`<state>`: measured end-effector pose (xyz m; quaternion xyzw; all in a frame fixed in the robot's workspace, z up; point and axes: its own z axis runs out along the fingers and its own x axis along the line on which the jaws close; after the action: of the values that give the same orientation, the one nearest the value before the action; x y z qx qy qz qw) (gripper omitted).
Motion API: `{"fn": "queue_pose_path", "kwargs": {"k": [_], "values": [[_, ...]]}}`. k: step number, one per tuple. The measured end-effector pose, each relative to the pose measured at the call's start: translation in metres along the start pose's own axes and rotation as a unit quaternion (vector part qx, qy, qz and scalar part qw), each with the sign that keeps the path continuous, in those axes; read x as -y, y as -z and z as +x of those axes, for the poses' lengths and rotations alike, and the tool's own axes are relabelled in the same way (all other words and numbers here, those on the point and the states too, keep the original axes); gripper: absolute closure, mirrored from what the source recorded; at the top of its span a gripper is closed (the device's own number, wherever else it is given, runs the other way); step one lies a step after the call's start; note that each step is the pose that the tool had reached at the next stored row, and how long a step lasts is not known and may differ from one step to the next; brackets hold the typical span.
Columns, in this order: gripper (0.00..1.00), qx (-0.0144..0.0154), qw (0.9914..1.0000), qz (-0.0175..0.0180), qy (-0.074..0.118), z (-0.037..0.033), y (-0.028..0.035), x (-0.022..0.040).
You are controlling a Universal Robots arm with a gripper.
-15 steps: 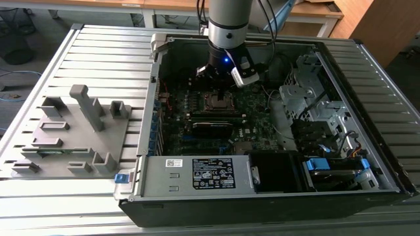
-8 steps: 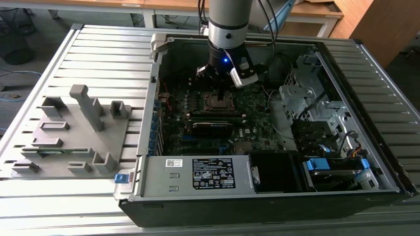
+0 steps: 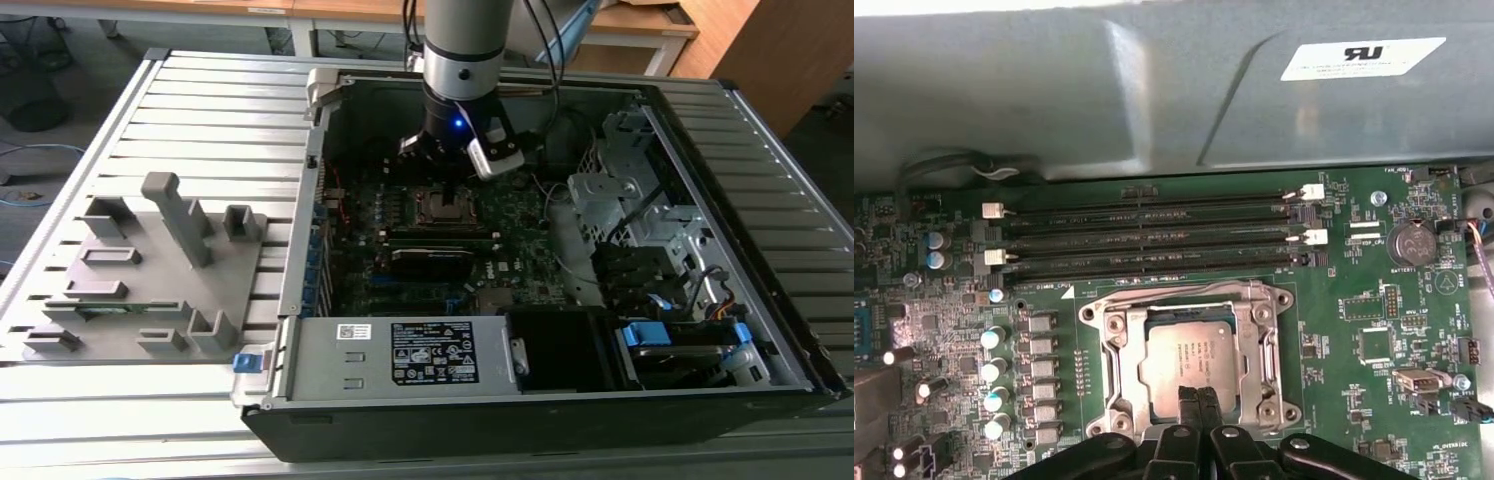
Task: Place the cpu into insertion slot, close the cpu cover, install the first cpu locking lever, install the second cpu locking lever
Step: 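Install the second cpu locking lever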
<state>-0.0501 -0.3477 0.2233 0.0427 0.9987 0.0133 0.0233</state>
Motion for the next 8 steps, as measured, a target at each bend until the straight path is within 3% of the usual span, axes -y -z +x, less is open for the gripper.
{"fn": "queue_pose_path", "kwargs": {"k": [8], "values": [[0.89, 0.0, 0.99999, 0.0003, -0.005, 0.0002, -0.0025, -0.001]]}}
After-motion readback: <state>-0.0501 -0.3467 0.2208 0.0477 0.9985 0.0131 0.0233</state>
